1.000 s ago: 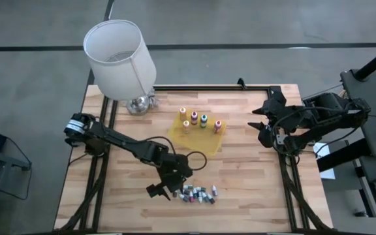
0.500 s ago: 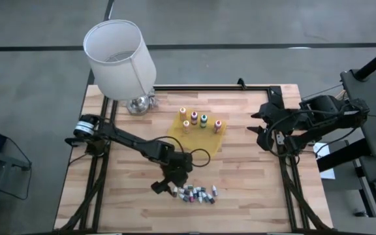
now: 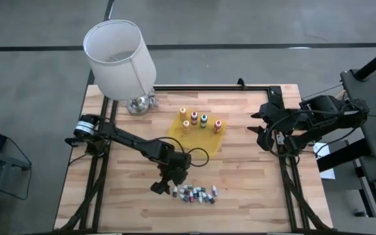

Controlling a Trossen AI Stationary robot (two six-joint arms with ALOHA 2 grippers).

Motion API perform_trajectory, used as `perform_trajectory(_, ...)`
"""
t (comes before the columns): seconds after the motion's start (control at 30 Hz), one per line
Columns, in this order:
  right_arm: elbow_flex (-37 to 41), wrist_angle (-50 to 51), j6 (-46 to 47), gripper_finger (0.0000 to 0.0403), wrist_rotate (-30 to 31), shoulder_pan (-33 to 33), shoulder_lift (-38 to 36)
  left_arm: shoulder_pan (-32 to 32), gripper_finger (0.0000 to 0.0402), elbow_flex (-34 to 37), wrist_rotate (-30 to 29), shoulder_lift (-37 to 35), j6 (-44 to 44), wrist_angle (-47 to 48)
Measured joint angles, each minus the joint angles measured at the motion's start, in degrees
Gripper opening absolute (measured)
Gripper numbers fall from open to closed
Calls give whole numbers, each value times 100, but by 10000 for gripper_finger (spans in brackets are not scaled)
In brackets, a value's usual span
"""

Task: Pick & Place food coloring
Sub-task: Put the small orange food coloring bottle into the yellow bin

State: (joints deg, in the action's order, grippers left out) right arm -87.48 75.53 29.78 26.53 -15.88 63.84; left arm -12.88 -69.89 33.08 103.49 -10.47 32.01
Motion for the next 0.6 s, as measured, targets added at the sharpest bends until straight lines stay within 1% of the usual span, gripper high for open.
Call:
perform_trajectory(0.17, 7, 2, -90, 224, 2, 0, -1, 155, 234, 0, 20, 161, 123, -7)
perform_trajectory(0.4, 9, 4, -149, 224, 5, 2, 1, 397, 231, 0, 749, 543, 166, -39)
perform_trajectory(0.47, 9, 4, -149, 224, 8, 1, -1, 419, 231, 0, 846, 662, 147, -36)
perform_trajectory(0.6, 9, 4, -149, 224, 8, 0, 1, 430, 231, 0, 840, 853, 146, -46)
